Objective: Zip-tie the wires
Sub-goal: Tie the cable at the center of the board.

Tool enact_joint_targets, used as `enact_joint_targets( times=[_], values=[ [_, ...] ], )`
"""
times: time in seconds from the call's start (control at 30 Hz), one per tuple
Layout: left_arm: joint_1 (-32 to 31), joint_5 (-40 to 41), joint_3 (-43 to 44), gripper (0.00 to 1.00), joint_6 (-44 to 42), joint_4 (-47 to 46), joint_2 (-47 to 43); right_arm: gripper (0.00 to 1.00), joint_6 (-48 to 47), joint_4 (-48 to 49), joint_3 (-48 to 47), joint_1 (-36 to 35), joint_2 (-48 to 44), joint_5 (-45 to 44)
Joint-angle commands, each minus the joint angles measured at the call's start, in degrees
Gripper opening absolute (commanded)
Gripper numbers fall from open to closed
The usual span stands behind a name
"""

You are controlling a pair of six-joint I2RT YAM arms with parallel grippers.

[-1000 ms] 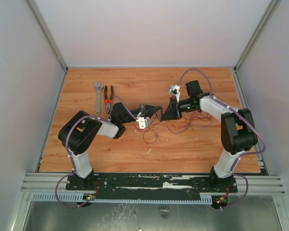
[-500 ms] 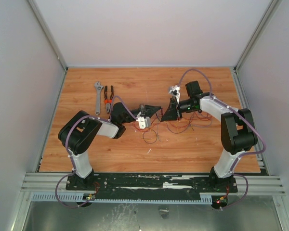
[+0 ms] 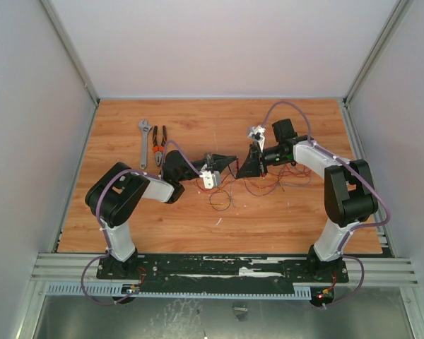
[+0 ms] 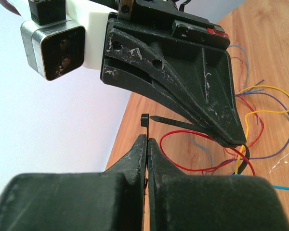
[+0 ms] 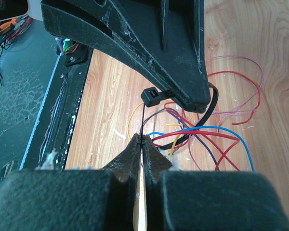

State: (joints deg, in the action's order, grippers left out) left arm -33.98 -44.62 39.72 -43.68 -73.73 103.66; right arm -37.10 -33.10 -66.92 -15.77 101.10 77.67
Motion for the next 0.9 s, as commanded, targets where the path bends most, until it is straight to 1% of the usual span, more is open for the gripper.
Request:
enact_joint_targets(
  times=[0.0,0.1,0.87],
  values=[
    [-0.5,0.4,-0.7,0.0,-0.4,-2.6,-0.8,0.0,-1.5,-1.0,-1.7,-0.3,-0.3,1.7],
    [-0.5,0.4,-0.7,0.0,-0.4,-2.6,-0.8,0.0,-2.2,-3.1,-2.2,-0.3,0.2,1.8],
    [-0.6,0.2,-0.8,0.0,-0.6,-2.8,-1.2,0.0,-3.1,-4.8,-3.3,-0.2,2.0,2.0]
  ],
)
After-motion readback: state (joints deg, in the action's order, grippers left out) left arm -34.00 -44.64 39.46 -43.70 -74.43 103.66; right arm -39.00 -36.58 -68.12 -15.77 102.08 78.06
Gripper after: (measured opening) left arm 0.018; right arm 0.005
